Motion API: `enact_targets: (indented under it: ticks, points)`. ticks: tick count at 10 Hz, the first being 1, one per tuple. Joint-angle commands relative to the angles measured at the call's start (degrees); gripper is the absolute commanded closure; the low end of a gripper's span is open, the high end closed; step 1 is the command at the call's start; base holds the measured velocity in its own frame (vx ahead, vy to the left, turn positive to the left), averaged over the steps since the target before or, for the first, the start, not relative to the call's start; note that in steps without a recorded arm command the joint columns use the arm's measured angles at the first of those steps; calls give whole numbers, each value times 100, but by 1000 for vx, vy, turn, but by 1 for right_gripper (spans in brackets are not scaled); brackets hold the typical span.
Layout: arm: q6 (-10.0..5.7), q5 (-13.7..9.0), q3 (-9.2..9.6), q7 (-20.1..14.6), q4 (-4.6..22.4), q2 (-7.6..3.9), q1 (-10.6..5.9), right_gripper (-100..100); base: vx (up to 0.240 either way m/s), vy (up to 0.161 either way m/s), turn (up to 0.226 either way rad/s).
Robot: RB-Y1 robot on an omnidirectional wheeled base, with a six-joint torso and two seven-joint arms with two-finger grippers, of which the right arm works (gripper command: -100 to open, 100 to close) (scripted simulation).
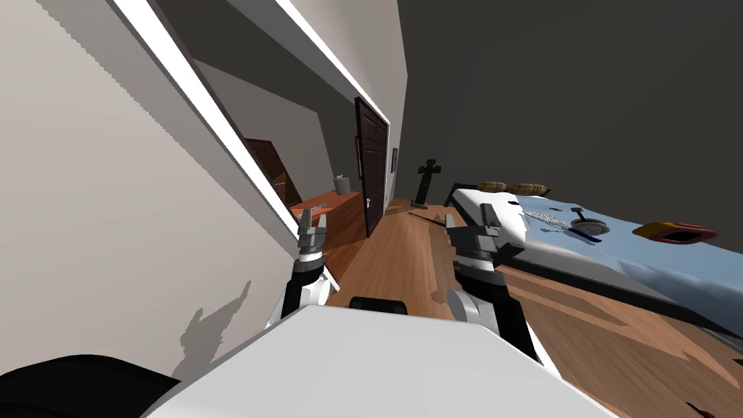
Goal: Push the door open
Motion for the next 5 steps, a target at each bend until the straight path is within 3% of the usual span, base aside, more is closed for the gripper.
enact_targets:
  ticks: [1, 5]
  points:
    - [-39, 6, 116, -5, 164, -41, -66, -100, 183, 60, -8]
    - [-135, 20, 404, -17, 570, -120, -229, -100, 175, -47, 21]
